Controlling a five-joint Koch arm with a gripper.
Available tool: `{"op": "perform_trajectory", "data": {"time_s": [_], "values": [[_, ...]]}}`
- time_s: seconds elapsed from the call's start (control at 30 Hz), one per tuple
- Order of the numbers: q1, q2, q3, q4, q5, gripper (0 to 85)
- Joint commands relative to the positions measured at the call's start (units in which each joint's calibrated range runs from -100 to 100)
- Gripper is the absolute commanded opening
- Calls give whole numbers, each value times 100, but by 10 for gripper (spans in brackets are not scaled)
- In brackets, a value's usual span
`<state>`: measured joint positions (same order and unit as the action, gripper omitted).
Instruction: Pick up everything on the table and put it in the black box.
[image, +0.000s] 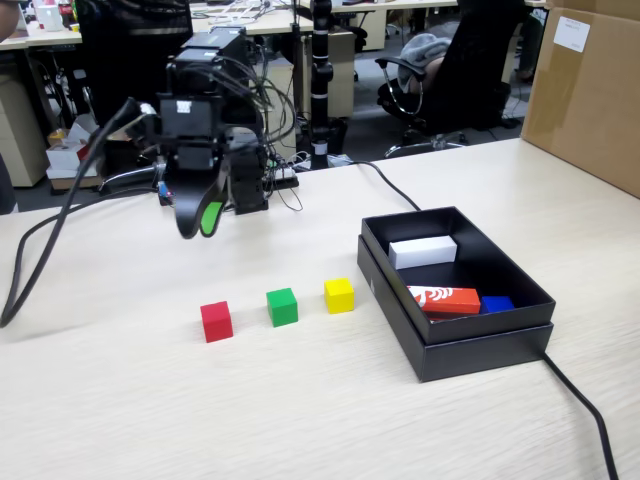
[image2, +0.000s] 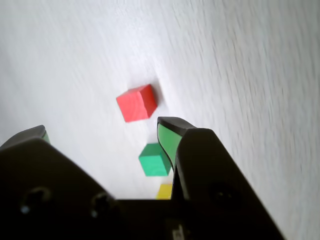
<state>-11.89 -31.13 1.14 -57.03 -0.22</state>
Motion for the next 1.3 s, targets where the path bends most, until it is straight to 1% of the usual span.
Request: {"op": "perform_trajectory", "data": {"time_s": [0.0,0.2,0.37,0.47,0.63,0.97,1.0,1.27], "values": [[-39,778,657,31,-78,469],[-34,1742,856,57,-200,487],[63,2190,883,195,-454,487],[103,2339,892,394,-537,485],[132,2786,874,878,-571,481],[186,3199,829,878,-620,472],[186,3234,820,878,-620,465],[166,3348,865,878,-659,309]]}}
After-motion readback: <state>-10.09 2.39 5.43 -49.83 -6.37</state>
